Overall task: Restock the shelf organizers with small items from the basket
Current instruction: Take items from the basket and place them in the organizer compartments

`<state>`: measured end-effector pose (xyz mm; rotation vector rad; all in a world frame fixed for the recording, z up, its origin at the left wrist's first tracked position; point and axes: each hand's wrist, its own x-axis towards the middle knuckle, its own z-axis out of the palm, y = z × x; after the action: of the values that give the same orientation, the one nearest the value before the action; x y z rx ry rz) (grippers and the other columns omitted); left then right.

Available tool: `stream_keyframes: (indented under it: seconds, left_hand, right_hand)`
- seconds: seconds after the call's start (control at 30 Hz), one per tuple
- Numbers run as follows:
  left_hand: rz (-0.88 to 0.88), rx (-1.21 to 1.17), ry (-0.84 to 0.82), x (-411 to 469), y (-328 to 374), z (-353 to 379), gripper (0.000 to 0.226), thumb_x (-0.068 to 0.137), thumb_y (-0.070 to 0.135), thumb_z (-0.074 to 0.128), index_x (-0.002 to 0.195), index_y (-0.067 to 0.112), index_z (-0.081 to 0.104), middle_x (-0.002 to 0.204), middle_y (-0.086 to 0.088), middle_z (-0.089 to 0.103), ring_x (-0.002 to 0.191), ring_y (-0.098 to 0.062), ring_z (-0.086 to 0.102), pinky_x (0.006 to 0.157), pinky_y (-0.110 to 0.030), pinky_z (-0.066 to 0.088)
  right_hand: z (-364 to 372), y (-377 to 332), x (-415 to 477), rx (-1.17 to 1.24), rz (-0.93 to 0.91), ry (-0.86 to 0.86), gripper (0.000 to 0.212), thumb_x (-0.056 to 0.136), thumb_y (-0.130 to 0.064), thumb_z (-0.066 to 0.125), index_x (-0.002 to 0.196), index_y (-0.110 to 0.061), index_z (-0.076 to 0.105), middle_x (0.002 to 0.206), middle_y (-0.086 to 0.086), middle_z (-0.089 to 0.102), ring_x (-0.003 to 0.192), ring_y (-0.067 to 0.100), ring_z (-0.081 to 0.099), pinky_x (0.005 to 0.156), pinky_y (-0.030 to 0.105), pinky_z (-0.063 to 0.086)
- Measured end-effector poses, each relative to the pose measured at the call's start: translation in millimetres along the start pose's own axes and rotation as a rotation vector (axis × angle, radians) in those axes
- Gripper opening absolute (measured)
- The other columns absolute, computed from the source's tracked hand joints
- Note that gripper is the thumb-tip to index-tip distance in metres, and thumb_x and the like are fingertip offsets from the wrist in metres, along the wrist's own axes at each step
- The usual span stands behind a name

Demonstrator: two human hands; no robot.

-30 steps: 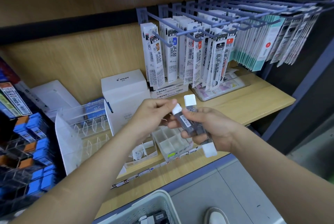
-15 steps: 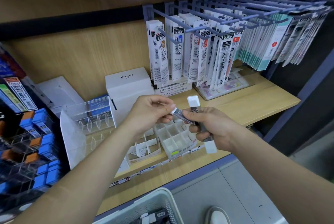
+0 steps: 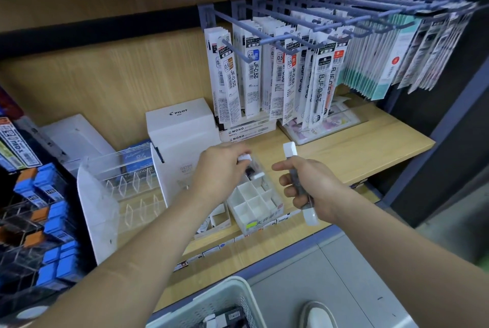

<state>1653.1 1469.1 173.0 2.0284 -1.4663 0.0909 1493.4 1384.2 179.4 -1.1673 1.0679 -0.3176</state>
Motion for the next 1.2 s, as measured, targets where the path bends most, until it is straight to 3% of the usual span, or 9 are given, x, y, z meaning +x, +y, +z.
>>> stream_keyframes:
  seconds: [0.13, 0.23, 0.37, 0.43, 0.6, 0.8, 0.87, 1.0, 1.2]
  left_hand:
    - [0.067, 0.021, -0.181, 0, 1, 14, 0.012, 0.086, 0.019, 0.065, 0.097, 0.02, 0.072, 0.092, 0.003, 0.071, 0.091, -0.016, 0.061, 0.082, -0.029, 0.046]
    - [0.056, 0.063, -0.267, 4, 1, 19, 0.016, 0.089, 0.033, 0.063, 0.099, 0.023, 0.07, 0.089, 0.006, 0.067, 0.086, -0.013, 0.059, 0.075, -0.022, 0.042]
    - [0.049, 0.118, -0.338, 2, 3, 23, 0.024, 0.081, 0.048, 0.067, 0.094, 0.027, 0.066, 0.08, 0.01, 0.062, 0.078, -0.01, 0.056, 0.07, -0.026, 0.046]
    - [0.031, 0.155, -0.311, 2, 3, 23, 0.019, 0.082, 0.039, 0.067, 0.096, 0.027, 0.064, 0.084, 0.007, 0.066, 0.081, -0.013, 0.06, 0.071, -0.028, 0.049]
    - [-0.173, 0.041, -0.216, 12, 3, 13, 0.018, 0.081, 0.03, 0.066, 0.099, 0.026, 0.064, 0.087, 0.003, 0.069, 0.083, -0.017, 0.063, 0.075, -0.029, 0.052]
    - [0.036, 0.305, -0.246, 14, 7, 15, 0.019, 0.09, 0.033, 0.056, 0.096, 0.018, 0.067, 0.093, -0.001, 0.065, 0.092, -0.023, 0.06, 0.076, -0.033, 0.047]
    - [0.06, 0.343, -0.22, 13, 6, 17, 0.02, 0.091, 0.03, 0.056, 0.104, 0.017, 0.065, 0.103, -0.001, 0.058, 0.093, -0.025, 0.06, 0.077, -0.034, 0.047]
    - [0.023, 0.317, -0.165, 9, 3, 18, 0.028, 0.091, 0.023, 0.056, 0.119, 0.02, 0.058, 0.113, -0.002, 0.05, 0.089, -0.028, 0.061, 0.073, -0.034, 0.049]
    - [-0.071, 0.131, -0.043, 7, 3, 7, 0.019, 0.09, 0.024, 0.058, 0.106, 0.025, 0.068, 0.1, 0.005, 0.064, 0.088, -0.015, 0.06, 0.082, -0.031, 0.049]
  right_hand:
    - [-1, 2, 1, 0.014, 0.018, 0.002, 0.028, 0.095, -0.019, 0.042, 0.109, -0.011, 0.065, 0.071, 0.005, 0.052, 0.049, 0.014, 0.04, 0.041, 0.021, 0.023]
    - [-1, 6, 1, 0.004, 0.031, -0.006, 0.028, 0.095, -0.02, 0.041, 0.111, -0.013, 0.063, 0.073, 0.006, 0.054, 0.048, 0.015, 0.04, 0.04, 0.022, 0.023]
    - [1, 11, 3, -0.089, 0.017, -0.032, 0.021, 0.094, -0.021, 0.047, 0.107, -0.012, 0.061, 0.071, 0.005, 0.047, 0.048, 0.014, 0.037, 0.04, 0.021, 0.023]
    - [2, 15, 4, -0.184, -0.035, -0.041, 0.011, 0.093, -0.019, 0.055, 0.1, -0.011, 0.059, 0.069, 0.004, 0.042, 0.049, 0.014, 0.034, 0.039, 0.02, 0.023]
    - [2, 26, 11, -0.29, -0.099, -0.004, 0.014, 0.088, -0.005, 0.063, 0.102, -0.006, 0.06, 0.066, 0.006, 0.043, 0.047, 0.015, 0.032, 0.039, 0.022, 0.023]
    - [1, 29, 17, -0.296, -0.112, -0.018, 0.014, 0.091, -0.01, 0.061, 0.103, -0.003, 0.061, 0.065, 0.005, 0.039, 0.047, 0.014, 0.027, 0.038, 0.022, 0.021]
    - [1, 30, 17, -0.285, -0.096, -0.035, 0.008, 0.092, -0.013, 0.061, 0.096, -0.007, 0.061, 0.064, 0.005, 0.038, 0.049, 0.014, 0.027, 0.038, 0.021, 0.021]
    - [0, 27, 13, -0.278, -0.073, -0.067, 0.011, 0.093, -0.02, 0.059, 0.088, -0.011, 0.056, 0.068, 0.005, 0.04, 0.049, 0.014, 0.03, 0.039, 0.022, 0.022]
    - [-3, 7, 7, -0.047, -0.043, 0.009, 0.017, 0.097, -0.019, 0.044, 0.108, -0.014, 0.056, 0.073, 0.005, 0.053, 0.047, 0.014, 0.036, 0.038, 0.018, 0.022]
